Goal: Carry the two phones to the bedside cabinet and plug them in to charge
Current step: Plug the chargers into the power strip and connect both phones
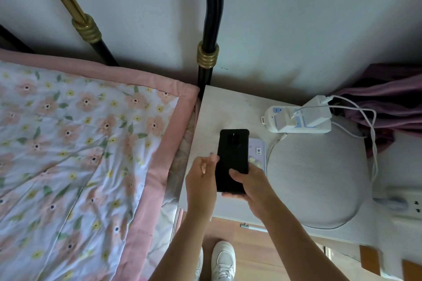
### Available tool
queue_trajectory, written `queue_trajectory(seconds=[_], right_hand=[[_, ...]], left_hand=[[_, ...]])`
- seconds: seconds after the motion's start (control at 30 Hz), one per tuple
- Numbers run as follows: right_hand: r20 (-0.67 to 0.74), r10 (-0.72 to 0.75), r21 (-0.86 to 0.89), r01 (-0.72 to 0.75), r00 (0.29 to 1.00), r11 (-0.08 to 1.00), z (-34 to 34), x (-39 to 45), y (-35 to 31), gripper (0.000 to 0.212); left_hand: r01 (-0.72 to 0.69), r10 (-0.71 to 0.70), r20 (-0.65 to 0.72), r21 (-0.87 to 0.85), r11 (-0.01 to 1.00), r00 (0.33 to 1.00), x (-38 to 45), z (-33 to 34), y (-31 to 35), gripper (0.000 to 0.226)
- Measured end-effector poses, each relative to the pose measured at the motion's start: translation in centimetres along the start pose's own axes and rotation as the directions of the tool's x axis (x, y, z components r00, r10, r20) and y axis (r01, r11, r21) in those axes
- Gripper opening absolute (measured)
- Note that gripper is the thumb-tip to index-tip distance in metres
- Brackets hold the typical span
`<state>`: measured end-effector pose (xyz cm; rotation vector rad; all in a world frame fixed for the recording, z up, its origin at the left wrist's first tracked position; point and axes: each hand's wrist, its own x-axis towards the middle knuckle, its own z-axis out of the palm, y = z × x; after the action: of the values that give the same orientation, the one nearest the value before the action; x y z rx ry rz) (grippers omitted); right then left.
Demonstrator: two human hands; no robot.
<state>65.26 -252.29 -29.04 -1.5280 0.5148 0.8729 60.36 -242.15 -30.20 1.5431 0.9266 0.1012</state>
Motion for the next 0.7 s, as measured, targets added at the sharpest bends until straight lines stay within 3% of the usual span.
queue_trajectory(seconds=[0.1,0.2,0.27,0.47,0.7], right_hand=[[0.037,0.040,0.163,-0.045,0.999,0.986,-0.5,0.0,-1.2,0.018],[0.104,0.057,0.143,-0.072,0.993,0.987,-0.4,0.3,-3.3,0.018],[0.102,0.077,0.171,-0.094,0.992,0.981,0.1,0.5,-4.7,0.016],[0.178,0.075,0.483,-0.153,0.981,0.862,1.1,0.4,-7.4,0.013],[0.190,0.084,0.517,-0.172,0.978,0.839,1.6,-0.4,-8.3,0.014]], left_hand=[[-0.097,0.099,-0.086,0.034,0.995,0.991,-1.5,-0.1,1.4,0.032],[-0.143,0.144,-0.044,0.021,0.990,0.989,-3.1,0.2,3.1,0.034],[-0.144,0.144,-0.004,0.008,0.990,0.990,-3.6,0.4,4.1,0.029],[-0.115,0.123,0.061,-0.121,0.986,0.991,-3.7,0.3,5.7,0.020],[-0.075,0.085,0.057,-0.159,0.984,0.995,-3.7,0.3,6.4,0.024]])
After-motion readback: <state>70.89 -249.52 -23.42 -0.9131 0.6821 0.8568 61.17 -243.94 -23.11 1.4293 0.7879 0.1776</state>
